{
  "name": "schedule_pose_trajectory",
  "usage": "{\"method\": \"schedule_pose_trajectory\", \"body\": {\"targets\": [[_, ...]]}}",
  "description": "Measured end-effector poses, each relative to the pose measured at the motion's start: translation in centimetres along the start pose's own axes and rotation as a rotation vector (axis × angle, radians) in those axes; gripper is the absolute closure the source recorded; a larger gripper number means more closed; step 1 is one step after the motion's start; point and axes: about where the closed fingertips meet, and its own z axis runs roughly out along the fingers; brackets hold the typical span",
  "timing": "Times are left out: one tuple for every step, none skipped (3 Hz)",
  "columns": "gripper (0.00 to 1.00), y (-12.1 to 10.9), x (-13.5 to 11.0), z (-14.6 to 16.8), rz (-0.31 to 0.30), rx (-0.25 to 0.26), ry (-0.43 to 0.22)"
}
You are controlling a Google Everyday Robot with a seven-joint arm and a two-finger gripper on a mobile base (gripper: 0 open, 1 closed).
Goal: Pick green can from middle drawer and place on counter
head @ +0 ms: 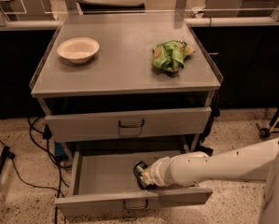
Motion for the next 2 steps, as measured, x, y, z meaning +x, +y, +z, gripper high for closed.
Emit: {"method": "schedule_pose_trajectory", "body": {"targets": [[0.74,0.1,-0.1,2.1,-0.003,-0.017,0.009],[0.5,0.1,-0.3,3.2,-0.005,-0.024,0.014]]}}
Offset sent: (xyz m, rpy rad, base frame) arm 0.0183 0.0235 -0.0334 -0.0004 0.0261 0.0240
